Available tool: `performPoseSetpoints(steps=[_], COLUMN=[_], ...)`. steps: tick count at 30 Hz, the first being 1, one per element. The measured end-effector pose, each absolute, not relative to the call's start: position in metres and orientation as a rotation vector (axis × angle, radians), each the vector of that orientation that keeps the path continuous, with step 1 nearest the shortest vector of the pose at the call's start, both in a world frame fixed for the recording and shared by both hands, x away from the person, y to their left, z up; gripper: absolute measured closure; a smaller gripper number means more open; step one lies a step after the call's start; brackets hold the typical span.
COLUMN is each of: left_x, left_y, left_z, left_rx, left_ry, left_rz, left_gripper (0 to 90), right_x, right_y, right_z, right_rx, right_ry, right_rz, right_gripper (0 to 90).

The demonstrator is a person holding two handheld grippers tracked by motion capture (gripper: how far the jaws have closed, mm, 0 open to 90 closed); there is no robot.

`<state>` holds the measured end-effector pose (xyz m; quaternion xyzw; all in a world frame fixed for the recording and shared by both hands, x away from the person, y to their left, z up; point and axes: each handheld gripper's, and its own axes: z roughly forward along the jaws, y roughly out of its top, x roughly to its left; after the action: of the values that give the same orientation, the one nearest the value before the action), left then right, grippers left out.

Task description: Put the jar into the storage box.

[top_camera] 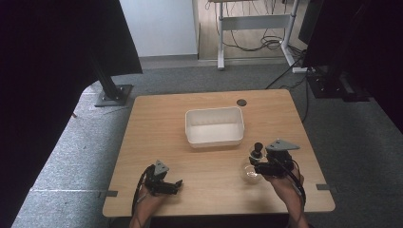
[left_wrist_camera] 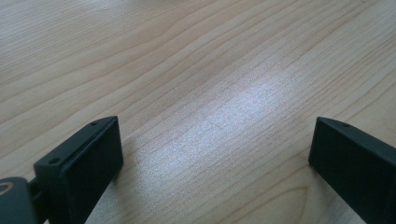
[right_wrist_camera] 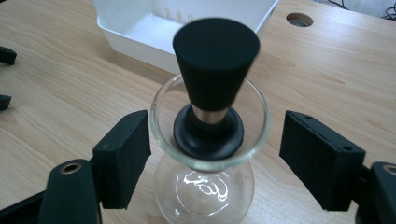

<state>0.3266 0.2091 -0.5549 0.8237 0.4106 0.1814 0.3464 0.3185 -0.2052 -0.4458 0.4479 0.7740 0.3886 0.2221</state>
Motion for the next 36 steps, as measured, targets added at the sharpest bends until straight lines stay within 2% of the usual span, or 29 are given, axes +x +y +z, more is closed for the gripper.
performPoseSetpoints(steps=[8,23,36], left_x=[0.327,0.327,0.327], left_y=[0.209,0.209,0.209], left_z=[-0.555,-0.555,-0.555], left_rx=[2.138,2.141,2.136], left_ry=[1.066,1.064,1.067], left_rz=[0.472,0.472,0.471], left_gripper=[2.4,2.3,2.3], right_x=[0.327,0.331,0.349], right_y=[-0.195,-0.194,-0.187], right_z=[-0.445,-0.436,-0.427], right_rx=[1.226,1.192,1.181], right_ry=[2.163,2.194,2.193], right_rz=[1.027,1.050,1.103], right_gripper=[35.5,36.1,36.2])
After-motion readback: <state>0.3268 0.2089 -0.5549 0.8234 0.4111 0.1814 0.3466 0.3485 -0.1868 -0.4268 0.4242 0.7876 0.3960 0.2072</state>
